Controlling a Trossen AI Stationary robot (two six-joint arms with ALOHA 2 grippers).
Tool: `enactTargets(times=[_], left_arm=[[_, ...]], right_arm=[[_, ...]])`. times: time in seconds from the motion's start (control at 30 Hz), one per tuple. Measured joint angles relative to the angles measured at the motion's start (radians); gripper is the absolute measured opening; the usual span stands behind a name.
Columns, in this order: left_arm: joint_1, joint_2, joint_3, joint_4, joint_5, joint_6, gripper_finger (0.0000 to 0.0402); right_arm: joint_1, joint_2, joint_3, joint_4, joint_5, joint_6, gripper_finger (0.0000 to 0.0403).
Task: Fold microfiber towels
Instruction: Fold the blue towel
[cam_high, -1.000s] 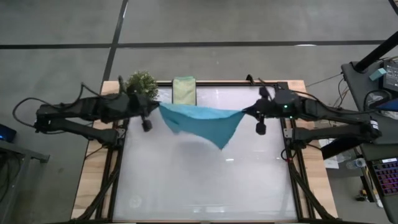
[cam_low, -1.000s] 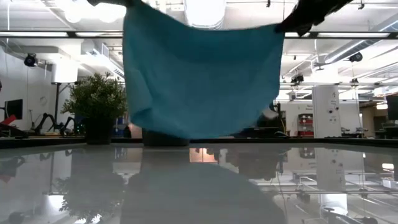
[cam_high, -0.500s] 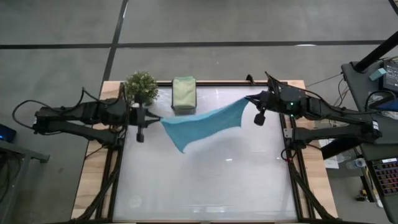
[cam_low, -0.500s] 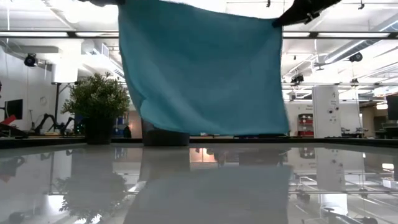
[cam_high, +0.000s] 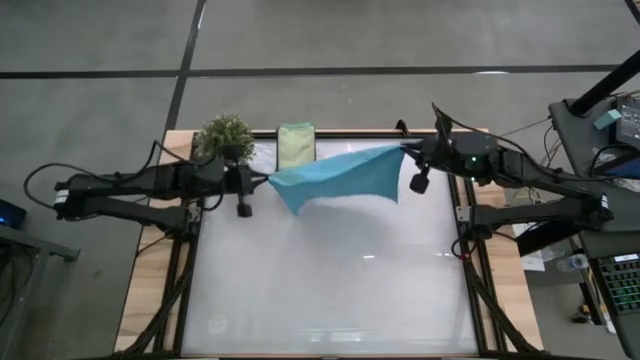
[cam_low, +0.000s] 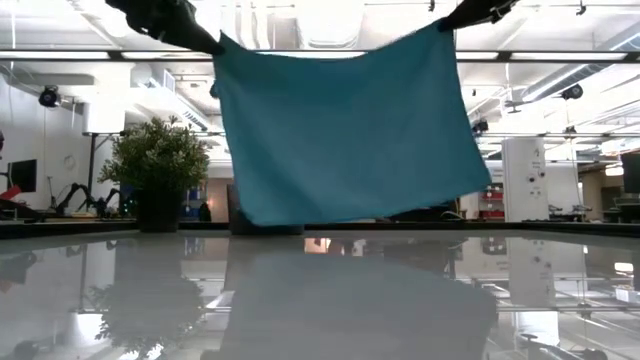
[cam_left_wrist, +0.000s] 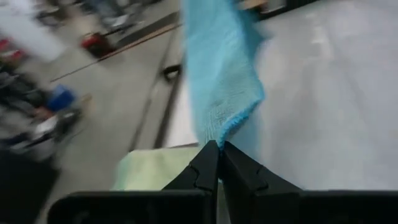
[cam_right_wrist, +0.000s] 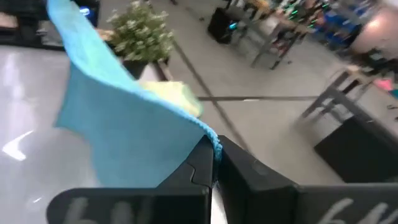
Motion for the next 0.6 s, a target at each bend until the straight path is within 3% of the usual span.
enactTargets(times=[0.13, 0.3, 0.5, 0.6], left_arm=[[0.005, -0.014, -0.006, -0.054, 0.199, 0.011, 0.0], [0.001, -0.021, -0.089, -0.026, 0.396, -0.087, 0.0], [-0.049, 0.025, -0.274, 0.266, 0.512, -0.108, 0.0], [-0.096, 0.063, -0.323, 0.406, 0.528, -0.14, 0.0]], right_arm=[[0.001, -0.015, 0.014, -0.117, -0.088, 0.054, 0.0008], [0.003, -0.03, 0.0, -0.253, -0.364, 0.187, 0.0008], [0.047, -0.027, -0.072, -0.303, -0.638, 0.34, 0.0008], [0.09, -0.026, -0.115, -0.302, -0.701, 0.438, 0.0008]])
